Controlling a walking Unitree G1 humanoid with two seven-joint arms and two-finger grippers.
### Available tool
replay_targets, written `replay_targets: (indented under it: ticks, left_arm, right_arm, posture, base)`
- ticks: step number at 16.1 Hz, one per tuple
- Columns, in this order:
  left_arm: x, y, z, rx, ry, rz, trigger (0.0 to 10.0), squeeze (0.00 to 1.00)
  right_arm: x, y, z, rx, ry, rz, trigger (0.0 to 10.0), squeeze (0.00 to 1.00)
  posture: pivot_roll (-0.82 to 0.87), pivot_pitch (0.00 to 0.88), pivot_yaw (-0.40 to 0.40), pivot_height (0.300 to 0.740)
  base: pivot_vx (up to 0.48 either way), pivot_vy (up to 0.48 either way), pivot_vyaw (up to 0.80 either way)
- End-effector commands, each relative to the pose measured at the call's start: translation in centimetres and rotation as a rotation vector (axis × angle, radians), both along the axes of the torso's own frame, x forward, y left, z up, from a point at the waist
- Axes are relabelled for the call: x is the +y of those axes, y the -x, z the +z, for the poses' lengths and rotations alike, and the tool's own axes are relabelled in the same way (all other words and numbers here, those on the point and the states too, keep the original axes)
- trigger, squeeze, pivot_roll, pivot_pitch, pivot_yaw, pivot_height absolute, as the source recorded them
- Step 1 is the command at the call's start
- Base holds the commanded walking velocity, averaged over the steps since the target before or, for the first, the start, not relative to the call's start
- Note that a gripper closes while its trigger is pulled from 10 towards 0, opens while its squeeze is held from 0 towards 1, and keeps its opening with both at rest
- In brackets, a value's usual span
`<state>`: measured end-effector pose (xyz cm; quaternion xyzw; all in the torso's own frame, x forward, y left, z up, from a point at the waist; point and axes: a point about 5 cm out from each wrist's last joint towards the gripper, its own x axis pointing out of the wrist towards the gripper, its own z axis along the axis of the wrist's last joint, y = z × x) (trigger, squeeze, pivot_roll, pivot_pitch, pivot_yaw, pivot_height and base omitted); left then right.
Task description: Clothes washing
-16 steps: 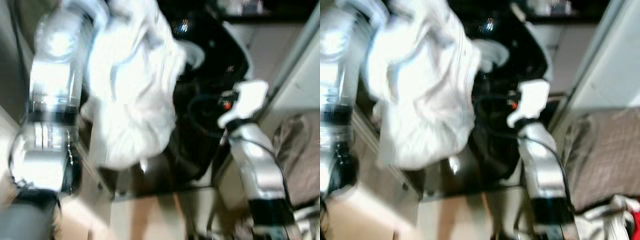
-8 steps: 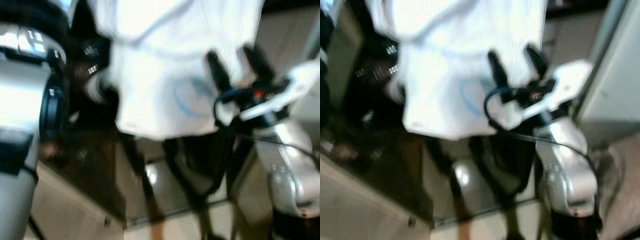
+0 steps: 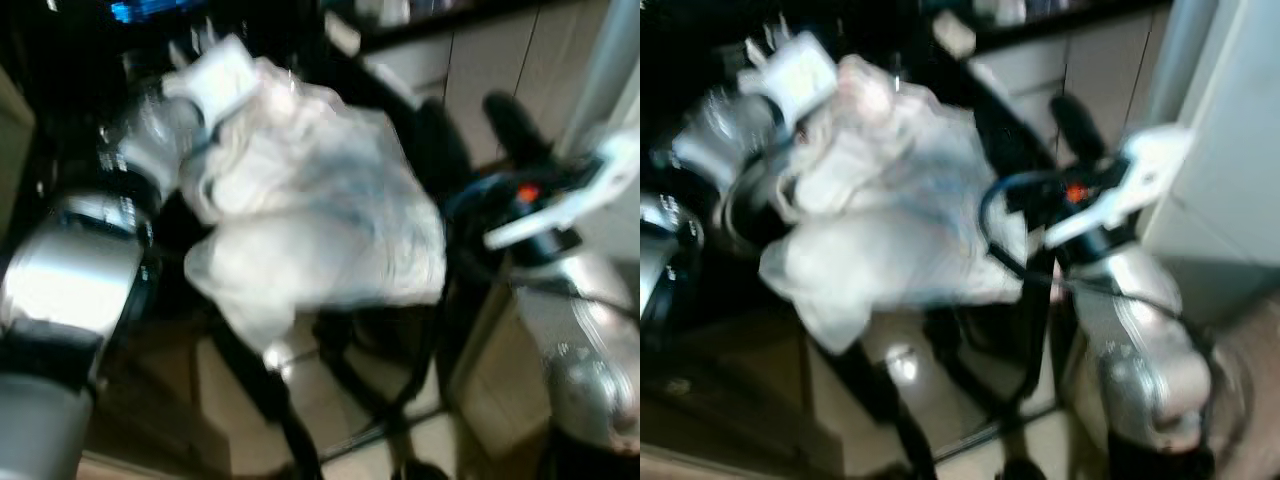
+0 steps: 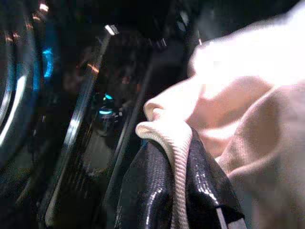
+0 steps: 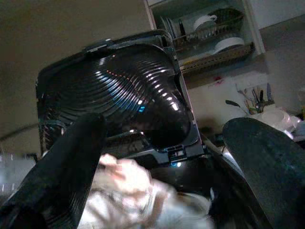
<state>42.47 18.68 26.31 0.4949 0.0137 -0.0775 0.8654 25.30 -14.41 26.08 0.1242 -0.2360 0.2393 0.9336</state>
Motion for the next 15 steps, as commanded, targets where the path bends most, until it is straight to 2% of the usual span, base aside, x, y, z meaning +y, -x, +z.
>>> replay_targets:
  ticks: [1,3,4,5,6,8,10,11,12,13,15]
  left_arm:
    - [1.7,0.2,0.4,-0.05,-0.076,0.042,10.0,0.0]
    - [3.3,0.8,-2.1,0.015,-0.091,0.09,10.0,0.0]
    - [3.9,1.0,-3.2,0.049,-0.039,0.11,10.0,0.0]
    - [3.8,1.1,-3.2,0.053,0.026,0.102,10.0,1.0]
    - [3.1,0.9,-2.8,0.052,0.2,0.07,10.0,1.0]
    - [1.4,0.6,-2.7,0.091,0.441,0.005,10.0,1.0]
    - [-0.5,0.6,-3.6,0.171,0.691,-0.046,10.0,1.0]
    - [-1.5,0.8,-4.8,0.248,0.817,-0.064,10.0,1.0]
    - [-2.2,0.9,-5.8,0.292,0.908,-0.083,10.0,1.0]
    - [-2.5,1.0,-6.2,0.295,0.949,-0.092,10.0,1.0]
    - [-2.3,1.0,-5.7,0.192,1.017,-0.092,10.0,1.0]
  right_arm:
    - [0.5,0.1,0.7,-0.016,-0.022,0.049,10.0,0.0]
    - [0.5,0.0,0.7,-0.005,-0.023,0.055,10.0,0.0]
    - [0.6,0.0,0.6,0.009,-0.025,0.062,10.0,0.0]
    - [0.7,0.0,0.4,0.019,-0.025,0.064,10.0,0.0]
    - [0.9,-0.1,-0.1,0.043,-0.027,0.069,10.0,0.0]
    - [1.0,-0.2,-0.8,0.074,-0.033,0.067,10.0,0.0]
    - [1.2,-0.6,-2.2,0.127,-0.028,0.046,10.0,0.0]
    - [1.3,-0.8,-2.9,0.153,-0.015,0.028,10.0,0.0]
    - [1.3,-1.2,-3.5,0.173,0.002,0.004,10.0,0.0]
    - [1.2,-1.4,-3.9,0.183,0.012,-0.012,10.0,0.0]
    - [1.5,-1.8,-4.4,0.198,0.018,-0.017,10.0,0.0]
  posture:
    - [-0.27,0.002,0.152,0.74]
    - [-0.27,0.001,0.149,0.74]
    - [-0.26,0.001,0.146,0.74]
    - [-0.26,0.002,0.142,0.74]
    - [-0.26,0.0,0.142,0.74]
    - [-0.25,0.0,0.14,0.74]
    - [-0.24,0.0,0.135,0.74]
    - [-0.24,0.0,0.135,0.74]
    - [-0.24,0.0,0.131,0.74]
    - [-0.24,0.0,0.129,0.74]
    - [-0.23,0.0,0.117,0.74]
  base:
    - [0.0,0.0,0.0]
    - [0.0,0.0,0.0]
    - [0.0,0.0,0.0]
    - [0.0,0.0,0.0]
    - [0.0,0.0,0.0]
    - [0.0,0.0,0.0]
    - [0.0,0.0,0.0]
    - [0.0,0.0,0.0]
    - [0.0,0.0,0.0]
    - [0.0,0.0,0.0]
    - [0.0,0.0,0.0]
